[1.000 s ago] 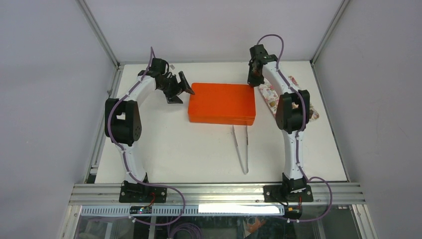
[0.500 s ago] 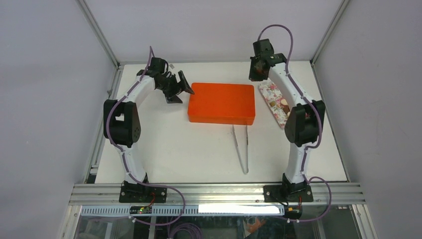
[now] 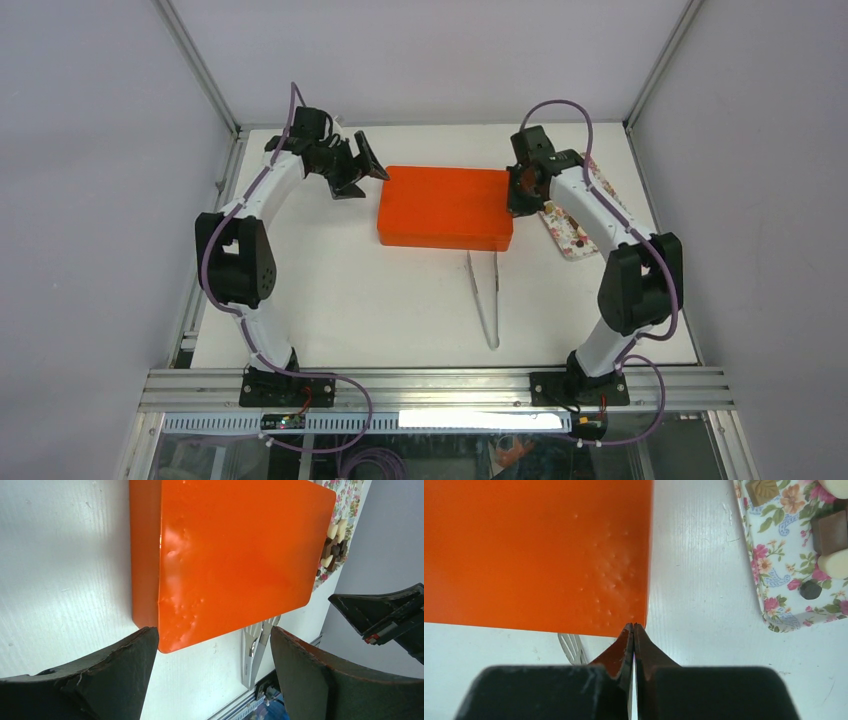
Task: Pack the chocolate
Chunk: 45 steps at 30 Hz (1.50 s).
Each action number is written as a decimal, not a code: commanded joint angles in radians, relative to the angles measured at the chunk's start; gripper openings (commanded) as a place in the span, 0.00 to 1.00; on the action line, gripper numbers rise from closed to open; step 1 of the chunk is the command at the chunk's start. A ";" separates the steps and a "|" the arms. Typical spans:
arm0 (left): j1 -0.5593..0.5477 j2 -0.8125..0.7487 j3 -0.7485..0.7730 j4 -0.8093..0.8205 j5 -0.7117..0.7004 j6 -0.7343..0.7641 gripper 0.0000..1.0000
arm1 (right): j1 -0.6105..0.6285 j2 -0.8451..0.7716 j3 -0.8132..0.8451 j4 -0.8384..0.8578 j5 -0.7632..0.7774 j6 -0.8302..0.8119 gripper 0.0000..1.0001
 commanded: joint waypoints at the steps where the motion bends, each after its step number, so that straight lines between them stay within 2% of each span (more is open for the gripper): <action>1: -0.017 -0.064 -0.008 0.015 0.013 0.011 0.85 | -0.003 -0.106 0.055 0.030 -0.022 0.017 0.00; 5: -0.019 -0.064 -0.019 0.017 0.020 0.011 0.85 | -0.001 -0.071 0.051 0.030 -0.050 0.025 0.00; 11: -0.019 -0.069 -0.046 0.022 0.023 0.009 0.86 | -0.008 0.038 -0.095 0.115 -0.011 0.020 0.00; 14: -0.019 -0.076 -0.058 0.022 0.024 0.013 0.86 | -0.009 0.063 -0.046 0.061 -0.023 0.006 0.00; 18: -0.019 -0.087 -0.058 0.018 0.008 0.024 0.87 | 0.003 -0.044 0.063 0.035 0.026 -0.018 0.00; 21: -0.019 -0.087 -0.042 0.017 0.014 0.016 0.87 | 0.006 -0.081 0.171 0.006 0.034 -0.027 0.00; 24: -0.019 -0.090 -0.031 0.017 0.016 0.009 0.87 | 0.012 -0.103 0.211 -0.006 0.026 -0.024 0.00; 27: -0.019 -0.096 -0.030 0.017 0.014 0.010 0.87 | 0.019 -0.105 0.160 0.006 0.012 -0.012 0.00; 30: -0.019 -0.093 -0.034 0.017 0.017 0.010 0.87 | 0.018 -0.068 0.038 0.032 -0.012 0.016 0.00; 33: -0.019 -0.089 -0.050 0.017 0.020 0.009 0.87 | 0.008 0.014 -0.127 0.101 -0.046 0.029 0.00; 35: -0.019 -0.082 -0.058 0.017 0.020 0.010 0.87 | -0.007 0.080 -0.160 0.102 -0.045 0.025 0.00; 37: -0.019 -0.079 -0.063 0.016 0.027 0.014 0.87 | -0.015 0.078 -0.132 0.060 -0.043 0.025 0.00; 40: -0.019 -0.088 -0.068 0.014 0.016 0.015 0.88 | -0.014 -0.052 -0.075 0.036 -0.013 0.020 0.00; 45: -0.019 -0.084 -0.046 0.015 0.019 0.009 0.88 | -0.013 -0.144 0.117 -0.022 0.009 -0.004 0.00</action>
